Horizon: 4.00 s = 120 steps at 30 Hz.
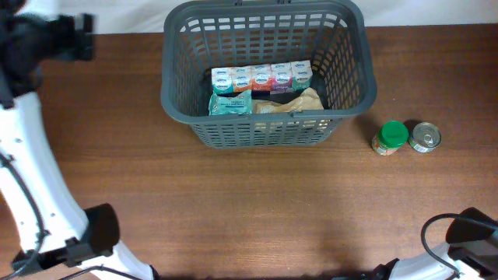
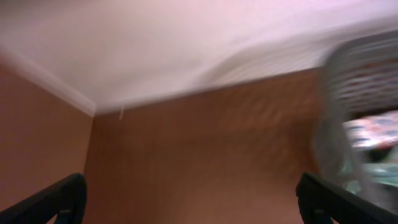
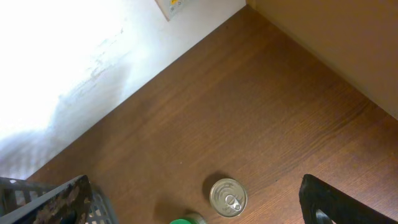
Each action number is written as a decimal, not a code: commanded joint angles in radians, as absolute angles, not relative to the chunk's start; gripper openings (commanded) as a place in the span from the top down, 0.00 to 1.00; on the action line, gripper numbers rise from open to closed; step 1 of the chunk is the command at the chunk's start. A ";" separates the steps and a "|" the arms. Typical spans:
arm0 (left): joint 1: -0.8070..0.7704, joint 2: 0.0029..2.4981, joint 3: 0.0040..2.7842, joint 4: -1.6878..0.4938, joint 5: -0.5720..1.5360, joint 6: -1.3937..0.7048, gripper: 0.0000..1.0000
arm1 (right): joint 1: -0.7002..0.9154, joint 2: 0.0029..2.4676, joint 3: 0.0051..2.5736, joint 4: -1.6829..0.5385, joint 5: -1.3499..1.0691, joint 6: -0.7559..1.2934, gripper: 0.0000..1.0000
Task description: Pack container
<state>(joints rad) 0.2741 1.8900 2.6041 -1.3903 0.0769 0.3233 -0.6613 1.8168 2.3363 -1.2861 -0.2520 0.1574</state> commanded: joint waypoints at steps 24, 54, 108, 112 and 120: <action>0.466 1.902 2.222 -1.407 0.073 0.210 0.01 | -0.662 1.812 2.335 -1.245 -0.253 0.158 0.01; 0.466 1.902 2.222 -1.407 0.073 0.210 0.01 | -0.491 1.875 1.640 -1.031 0.012 0.375 0.01; 0.466 1.902 2.222 -1.407 0.074 0.210 0.01 | -0.469 2.234 1.687 -0.968 0.016 0.465 0.01; 0.466 1.902 2.222 -1.407 0.073 0.209 0.01 | -0.468 2.234 1.687 -0.973 0.016 0.466 0.01; 0.466 1.902 2.222 -1.407 0.074 0.210 0.01 | -0.469 2.234 1.681 -0.978 0.065 0.473 0.00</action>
<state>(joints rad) 0.4625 1.8965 2.2288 -1.4071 0.0704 0.2192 -0.4767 2.2230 1.6775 -0.9760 0.0216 0.4583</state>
